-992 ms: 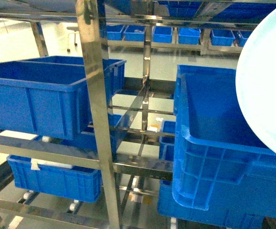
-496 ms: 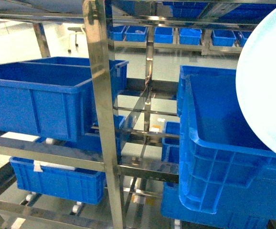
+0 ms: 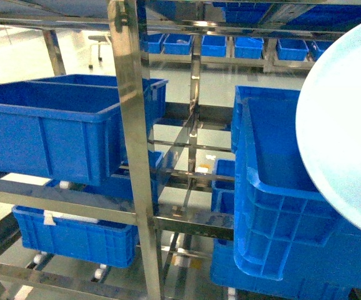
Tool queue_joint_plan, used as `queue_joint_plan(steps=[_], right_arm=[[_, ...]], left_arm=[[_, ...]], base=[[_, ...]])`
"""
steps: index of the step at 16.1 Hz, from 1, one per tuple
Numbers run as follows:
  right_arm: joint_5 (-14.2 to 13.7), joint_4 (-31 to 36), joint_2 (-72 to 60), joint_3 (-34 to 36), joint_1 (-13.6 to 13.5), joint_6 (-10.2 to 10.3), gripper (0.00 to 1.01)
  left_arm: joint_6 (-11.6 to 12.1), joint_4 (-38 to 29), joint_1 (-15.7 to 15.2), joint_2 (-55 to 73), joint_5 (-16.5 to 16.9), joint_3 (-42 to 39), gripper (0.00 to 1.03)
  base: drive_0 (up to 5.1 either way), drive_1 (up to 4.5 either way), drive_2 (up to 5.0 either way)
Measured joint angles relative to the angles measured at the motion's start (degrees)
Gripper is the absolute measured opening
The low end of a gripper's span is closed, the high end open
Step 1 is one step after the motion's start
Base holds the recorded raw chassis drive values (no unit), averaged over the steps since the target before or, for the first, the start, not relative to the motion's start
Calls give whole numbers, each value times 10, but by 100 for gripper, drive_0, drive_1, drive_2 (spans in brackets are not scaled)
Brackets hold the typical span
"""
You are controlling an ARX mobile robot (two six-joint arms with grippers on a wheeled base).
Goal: Place blue tray on left shelf second layer neatly
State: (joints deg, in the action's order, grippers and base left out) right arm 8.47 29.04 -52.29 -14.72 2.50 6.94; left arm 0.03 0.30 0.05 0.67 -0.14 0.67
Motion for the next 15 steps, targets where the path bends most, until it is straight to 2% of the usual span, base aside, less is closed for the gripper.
queue_joint_plan(steps=[1,7,10,11,12,13,15], right_arm=[[42,-60,-20,-24,8,38,2],[154,-181,-113,-89,51,156,2],[169,-201,-145,-105,59,184,2],[175,-201,-193,-125,66,215,2],[174,-191,-243,-158,66,237,2],[169,-181,-286,-202,69,259,2],[145,-158,-346,-256,68,274,2]], left_arm=[[0,0,0,0,0,0,98],[0,0,0,0,0,0,98],[0,0,0,0,0,0,98],[0,0,0,0,0,0,98],[0,0,0,0,0,0,98],[0,0,0,0,0,0,98],[0,0,0,0,0,0,98]], base=[[0,0,0],[0,0,0],[0,0,0],[0,0,0],[0,0,0],[0,0,0],[0,0,0]])
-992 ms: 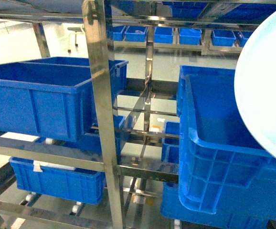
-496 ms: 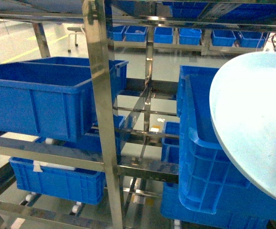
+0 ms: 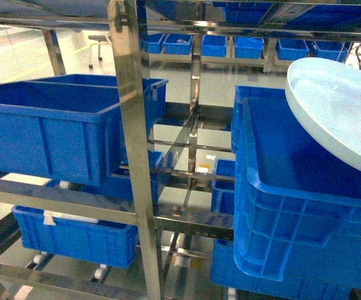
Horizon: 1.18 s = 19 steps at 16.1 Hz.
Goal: Place blue tray on left shelf second layer neatly
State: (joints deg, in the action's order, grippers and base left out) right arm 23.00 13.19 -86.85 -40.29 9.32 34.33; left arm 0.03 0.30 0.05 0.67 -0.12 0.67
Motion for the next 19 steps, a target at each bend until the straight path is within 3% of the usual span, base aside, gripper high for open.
queue_joint_plan(steps=[3,5,7,11,15,19], right_arm=[[-55,43,-112,-36,-7,11,2],[-78,89,-200,-115,-6,62,2],[-87,81,-212,-129,-6,80,2],[-119,75,-264,-193,1,78,2],[-158,43,-287,-215,-6,51,2],[-179,47,-312,-224,-14,43,2]], left_arm=[[0,0,0,0,0,0,98],[0,0,0,0,1,0,98],[0,0,0,0,0,0,98],[0,0,0,0,1,0,98],[0,0,0,0,1,0,98],[0,0,0,0,1,0,98]], base=[[0,0,0],[0,0,0],[0,0,0],[0,0,0],[0,0,0],[0,0,0]])
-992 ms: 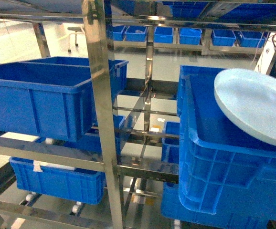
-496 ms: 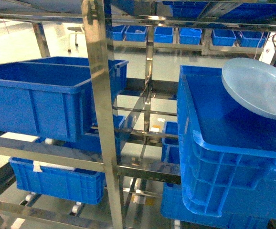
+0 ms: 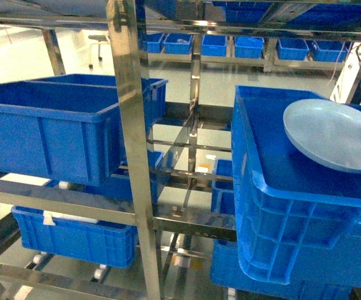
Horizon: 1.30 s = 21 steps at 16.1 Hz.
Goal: Place blue tray on left shelf second layer neatly
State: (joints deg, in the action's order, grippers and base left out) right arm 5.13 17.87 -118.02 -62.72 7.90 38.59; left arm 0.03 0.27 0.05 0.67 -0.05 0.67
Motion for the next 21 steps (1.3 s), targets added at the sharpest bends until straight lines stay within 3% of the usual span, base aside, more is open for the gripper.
queue_joint_plan(steps=[2,10,13,15,18,21], right_arm=[[-14,6,-19,0,1,-7,2],[-14,20,-25,7,11,0,2],[-3,53,-1,29,3,4,36],[21,76,61,59,-14,3,59],[91,25,219,146,-65,8,98],[94,-62,422,292,-62,-7,98]], left_arm=[[0,0,0,0,0,0,98],[0,0,0,0,0,0,98],[0,0,0,0,0,0,98],[0,0,0,0,0,0,98],[0,0,0,0,0,0,98],[0,0,0,0,0,0,98]], base=[[0,0,0],[0,0,0],[0,0,0],[0,0,0],[0,0,0],[0,0,0]])
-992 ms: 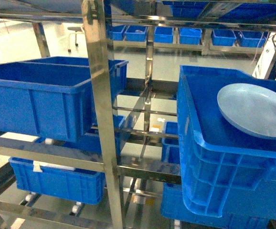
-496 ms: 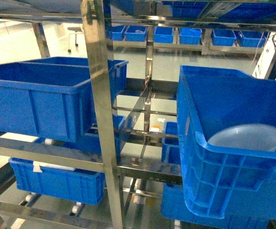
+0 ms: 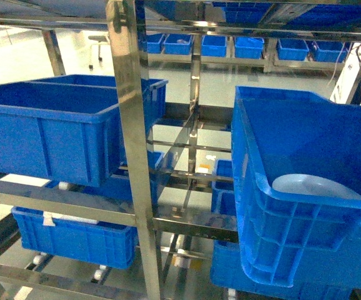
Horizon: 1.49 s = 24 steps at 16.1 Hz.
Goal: Place blue tray on left shelf second layer neatly
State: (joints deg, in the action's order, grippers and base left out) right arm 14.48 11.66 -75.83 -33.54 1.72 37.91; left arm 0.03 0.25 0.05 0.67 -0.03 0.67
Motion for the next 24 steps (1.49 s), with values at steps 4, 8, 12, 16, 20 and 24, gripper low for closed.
queue_joint_plan(steps=[4,8,12,16,20,24], right_arm=[[-108,-192,350,156,-40,-158,98],[-147,113,418,281,-16,-310,70],[-145,113,495,305,-17,-370,15],[-145,51,594,328,-17,-376,2],[-145,7,636,328,-17,-376,2],[-145,-40,675,327,-17,-376,2]], left_arm=[[0,0,0,0,0,0,98],[0,2,0,0,-1,0,98],[0,0,0,0,0,0,98],[0,0,0,0,0,0,98],[0,0,0,0,0,0,98],[0,0,0,0,0,0,98]], base=[[0,0,0],[0,0,0],[0,0,0],[0,0,0],[0,0,0],[0,0,0]])
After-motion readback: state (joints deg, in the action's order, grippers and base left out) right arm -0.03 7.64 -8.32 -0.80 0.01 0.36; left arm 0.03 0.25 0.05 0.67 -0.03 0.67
